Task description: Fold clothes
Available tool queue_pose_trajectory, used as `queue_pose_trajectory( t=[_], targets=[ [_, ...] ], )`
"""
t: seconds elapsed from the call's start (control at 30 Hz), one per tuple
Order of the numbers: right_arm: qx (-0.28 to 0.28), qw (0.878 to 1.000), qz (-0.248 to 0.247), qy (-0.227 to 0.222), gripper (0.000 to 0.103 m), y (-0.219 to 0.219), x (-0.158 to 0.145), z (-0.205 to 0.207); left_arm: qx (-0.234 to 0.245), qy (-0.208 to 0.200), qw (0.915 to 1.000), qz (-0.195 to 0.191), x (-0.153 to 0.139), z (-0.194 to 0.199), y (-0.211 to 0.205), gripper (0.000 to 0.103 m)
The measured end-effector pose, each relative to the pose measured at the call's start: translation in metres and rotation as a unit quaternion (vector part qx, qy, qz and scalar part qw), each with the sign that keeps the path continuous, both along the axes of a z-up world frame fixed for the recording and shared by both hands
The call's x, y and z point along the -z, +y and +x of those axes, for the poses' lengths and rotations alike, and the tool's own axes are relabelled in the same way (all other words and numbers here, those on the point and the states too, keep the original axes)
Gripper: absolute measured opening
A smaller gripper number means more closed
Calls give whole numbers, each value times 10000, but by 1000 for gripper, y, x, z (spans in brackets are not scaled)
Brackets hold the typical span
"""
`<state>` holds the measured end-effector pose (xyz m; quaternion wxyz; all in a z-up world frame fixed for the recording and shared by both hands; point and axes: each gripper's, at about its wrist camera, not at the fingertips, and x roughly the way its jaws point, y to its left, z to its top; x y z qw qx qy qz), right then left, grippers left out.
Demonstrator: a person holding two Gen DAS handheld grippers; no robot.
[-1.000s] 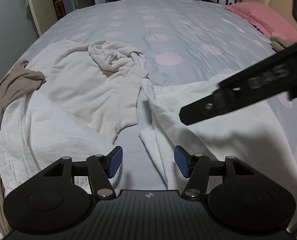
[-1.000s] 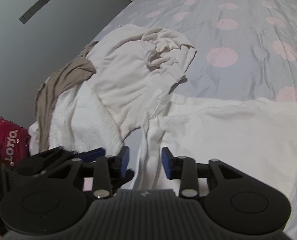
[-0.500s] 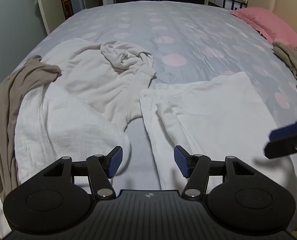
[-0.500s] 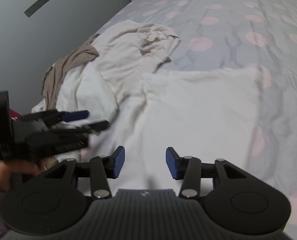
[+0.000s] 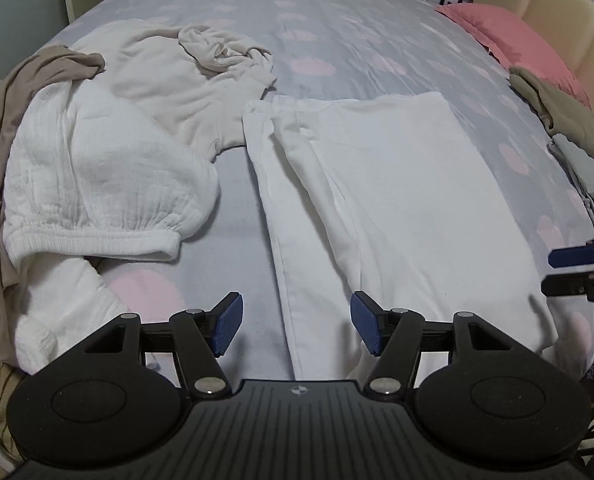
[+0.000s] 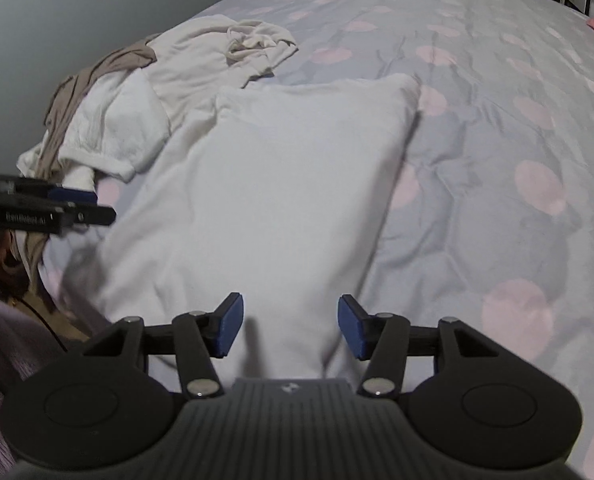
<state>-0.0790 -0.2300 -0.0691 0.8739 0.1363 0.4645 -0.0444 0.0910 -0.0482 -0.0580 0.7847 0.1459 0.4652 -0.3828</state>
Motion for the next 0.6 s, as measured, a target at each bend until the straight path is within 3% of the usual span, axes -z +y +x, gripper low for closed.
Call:
queue_pose_trajectory(
  t=[0.13, 0.27, 0.6],
  targets=[
    [238, 9997, -4, -53, 56, -14, -2, -6, -136, -1, 9998, -166, 1, 11, -14, 60],
    [461, 9988, -27, -187, 65, -28, -6, -4, -191, -124, 9995, -207, 3, 26, -32, 62],
    [599, 9977, 152, -270, 65, -56, 2, 31, -572, -121, 9982, -152, 25, 81, -73, 62]
  ],
)
